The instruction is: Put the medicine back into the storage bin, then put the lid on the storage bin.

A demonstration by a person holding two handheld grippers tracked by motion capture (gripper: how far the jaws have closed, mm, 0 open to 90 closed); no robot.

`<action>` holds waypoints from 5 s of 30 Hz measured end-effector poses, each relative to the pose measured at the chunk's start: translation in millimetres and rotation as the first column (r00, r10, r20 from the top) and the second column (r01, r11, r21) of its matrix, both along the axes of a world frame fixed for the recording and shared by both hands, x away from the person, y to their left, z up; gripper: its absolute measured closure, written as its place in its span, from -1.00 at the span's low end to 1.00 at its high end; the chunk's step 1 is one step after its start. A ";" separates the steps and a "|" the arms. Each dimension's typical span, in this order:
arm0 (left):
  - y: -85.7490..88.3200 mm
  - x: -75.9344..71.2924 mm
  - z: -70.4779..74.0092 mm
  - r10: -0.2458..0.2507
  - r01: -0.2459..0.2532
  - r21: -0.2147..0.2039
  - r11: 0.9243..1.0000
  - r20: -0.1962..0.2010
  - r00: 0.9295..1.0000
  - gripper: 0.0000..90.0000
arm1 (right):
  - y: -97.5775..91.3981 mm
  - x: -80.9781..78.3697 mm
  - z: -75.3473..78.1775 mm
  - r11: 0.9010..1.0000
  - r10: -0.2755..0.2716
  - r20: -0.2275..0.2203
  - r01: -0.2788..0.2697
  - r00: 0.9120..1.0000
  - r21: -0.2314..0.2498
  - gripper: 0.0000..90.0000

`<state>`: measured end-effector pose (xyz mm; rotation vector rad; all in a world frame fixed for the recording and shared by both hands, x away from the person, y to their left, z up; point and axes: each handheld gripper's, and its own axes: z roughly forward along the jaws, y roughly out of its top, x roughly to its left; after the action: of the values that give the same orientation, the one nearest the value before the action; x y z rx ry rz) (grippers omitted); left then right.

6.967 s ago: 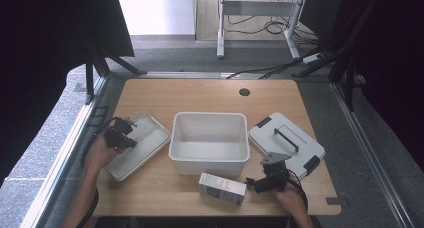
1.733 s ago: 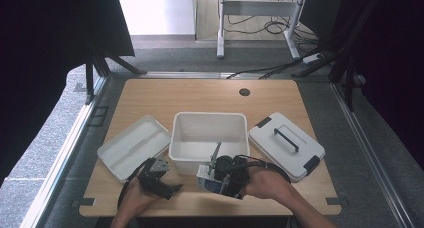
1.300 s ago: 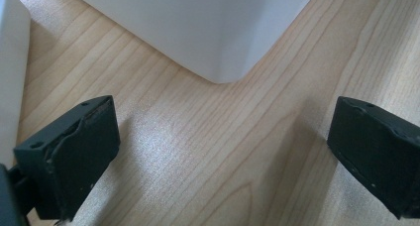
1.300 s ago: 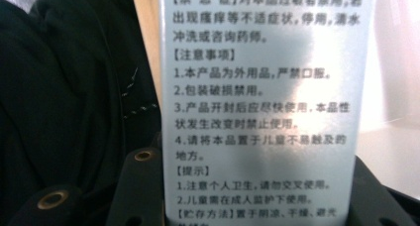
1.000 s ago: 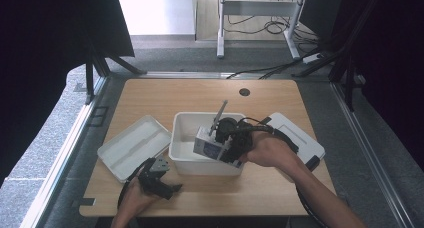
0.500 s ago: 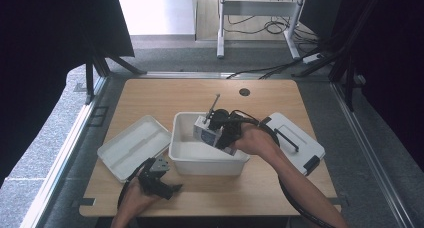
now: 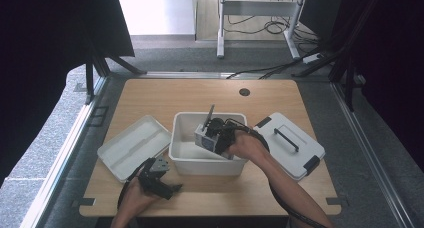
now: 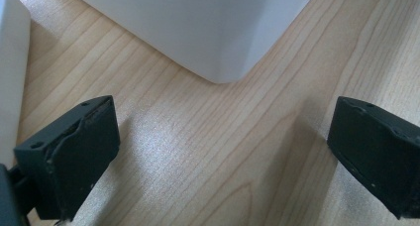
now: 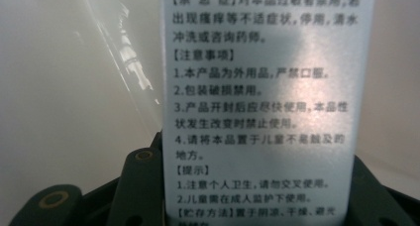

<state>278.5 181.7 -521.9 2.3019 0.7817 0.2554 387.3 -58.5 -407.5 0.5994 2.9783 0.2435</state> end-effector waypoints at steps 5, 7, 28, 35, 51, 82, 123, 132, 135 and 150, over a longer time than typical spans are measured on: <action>0.0 -0.1 0.1 0.001 -0.001 0.000 1.000 0.000 1.000 -1.00 | 3.4 2.4 -12.3 1.000 -0.004 -0.023 0.003 1.000 -0.024 0.24; 0.0 -0.2 0.1 0.001 -0.001 0.000 1.000 0.000 1.000 -1.00 | 4.4 2.6 -14.9 0.999 -0.002 -0.029 0.001 1.000 -0.036 0.24; 0.3 -0.7 0.2 0.004 -0.004 0.000 1.000 -0.001 1.000 -1.00 | -10.6 -2.1 10.8 0.995 -0.027 -0.013 0.028 1.000 0.094 -0.19; 0.3 -1.1 0.2 0.006 -0.006 0.000 1.000 0.000 1.000 -1.00 | -26.1 -8.8 28.1 0.984 -0.025 0.029 0.020 0.999 0.176 -0.41; 0.6 -1.6 0.4 0.006 -0.006 0.000 1.000 0.000 1.000 -0.98 | -62.1 -36.4 49.9 0.937 -0.094 0.105 0.053 0.990 0.346 -0.84; 0.4 -1.4 0.2 0.012 -0.012 0.003 1.000 -0.001 1.000 -1.00 | -145.2 -89.1 -1.9 0.836 -0.211 0.183 0.080 0.960 0.543 -1.00; 10.4 -4.1 17.2 0.007 -0.007 0.004 1.000 -0.027 1.000 -0.99 | -147.9 -88.4 -112.8 0.832 -0.278 0.166 0.151 0.946 0.534 -1.00; 26.5 4.3 47.0 0.001 0.000 0.059 0.998 -0.032 0.999 -0.95 | -147.1 -88.8 -112.9 0.831 -0.288 0.167 0.160 0.943 0.533 -1.00; 33.9 10.7 55.8 0.004 -0.002 0.071 0.997 -0.037 0.999 -0.88 | -147.0 -88.8 -113.0 0.830 -0.289 0.167 0.160 0.943 0.534 -1.00; 72.9 66.0 78.8 0.088 -0.078 0.176 0.981 -0.045 0.995 -0.44 | -147.1 -88.7 -112.9 0.830 -0.289 0.166 0.161 0.943 0.534 -1.00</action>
<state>344.5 254.6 -443.0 2.4511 0.9155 0.3128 298.5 -205.6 -520.4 0.8913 2.5610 1.0345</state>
